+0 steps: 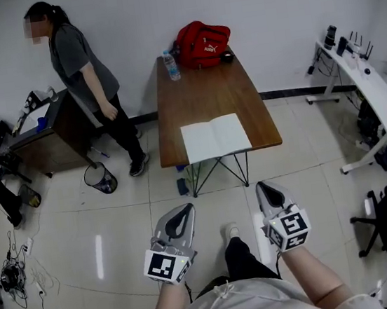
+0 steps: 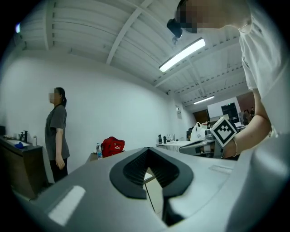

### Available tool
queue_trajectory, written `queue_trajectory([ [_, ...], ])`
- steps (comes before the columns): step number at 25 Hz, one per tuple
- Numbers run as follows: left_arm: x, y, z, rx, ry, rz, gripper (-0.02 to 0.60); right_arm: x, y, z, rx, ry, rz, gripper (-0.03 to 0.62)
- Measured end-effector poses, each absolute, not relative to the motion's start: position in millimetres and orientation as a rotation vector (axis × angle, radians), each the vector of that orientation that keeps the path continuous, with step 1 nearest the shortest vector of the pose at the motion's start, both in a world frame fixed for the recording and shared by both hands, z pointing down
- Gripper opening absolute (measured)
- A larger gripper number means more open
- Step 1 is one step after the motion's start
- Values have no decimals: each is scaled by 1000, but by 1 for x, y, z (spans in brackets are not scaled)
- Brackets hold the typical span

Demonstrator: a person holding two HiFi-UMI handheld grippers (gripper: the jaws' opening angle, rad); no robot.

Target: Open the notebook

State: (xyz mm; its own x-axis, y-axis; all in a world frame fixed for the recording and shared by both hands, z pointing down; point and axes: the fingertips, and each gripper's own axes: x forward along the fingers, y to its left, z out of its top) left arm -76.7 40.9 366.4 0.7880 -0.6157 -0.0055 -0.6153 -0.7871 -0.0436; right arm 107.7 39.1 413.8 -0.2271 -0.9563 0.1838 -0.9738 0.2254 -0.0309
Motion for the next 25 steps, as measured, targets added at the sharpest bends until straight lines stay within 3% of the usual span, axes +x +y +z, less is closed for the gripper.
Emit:
queue_trajectory([
  [11,-88,98,377,-3016,993,10,-3,99,118,417,1895,-2311,247,5],
  [25,-89,98,378,-3028,1054,20,-3,93,118,407,1825,-2340,190,5],
])
